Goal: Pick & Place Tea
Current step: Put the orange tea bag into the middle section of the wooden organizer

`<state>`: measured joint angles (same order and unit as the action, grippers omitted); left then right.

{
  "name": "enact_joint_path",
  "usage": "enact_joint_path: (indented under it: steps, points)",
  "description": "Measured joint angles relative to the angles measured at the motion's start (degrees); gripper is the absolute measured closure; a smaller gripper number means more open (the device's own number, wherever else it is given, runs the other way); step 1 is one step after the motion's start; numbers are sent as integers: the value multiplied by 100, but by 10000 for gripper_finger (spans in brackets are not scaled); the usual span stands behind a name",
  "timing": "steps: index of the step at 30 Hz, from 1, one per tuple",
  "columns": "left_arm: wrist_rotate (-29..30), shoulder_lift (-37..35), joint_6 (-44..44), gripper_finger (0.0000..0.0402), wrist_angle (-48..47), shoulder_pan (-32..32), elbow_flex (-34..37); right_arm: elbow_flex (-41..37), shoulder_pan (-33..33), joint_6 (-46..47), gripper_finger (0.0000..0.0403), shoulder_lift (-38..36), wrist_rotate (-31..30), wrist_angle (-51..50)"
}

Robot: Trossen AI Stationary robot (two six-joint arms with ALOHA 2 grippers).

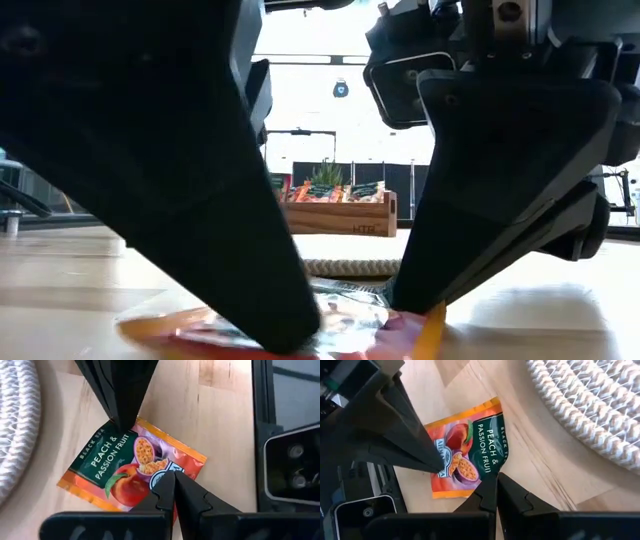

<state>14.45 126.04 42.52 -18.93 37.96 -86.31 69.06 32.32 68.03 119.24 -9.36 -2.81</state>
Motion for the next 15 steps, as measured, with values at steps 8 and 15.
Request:
enact_joint_path:
  steps: [8, 15]
  points:
    - [0, -506, -342, 302, -622, 13, 33, 2, -4, -87, 403, -11, -68, -33]
    - [-275, -1124, -20, 214, -1737, 23, 20, 2, 58, -152, 403, -11, -147, -18]
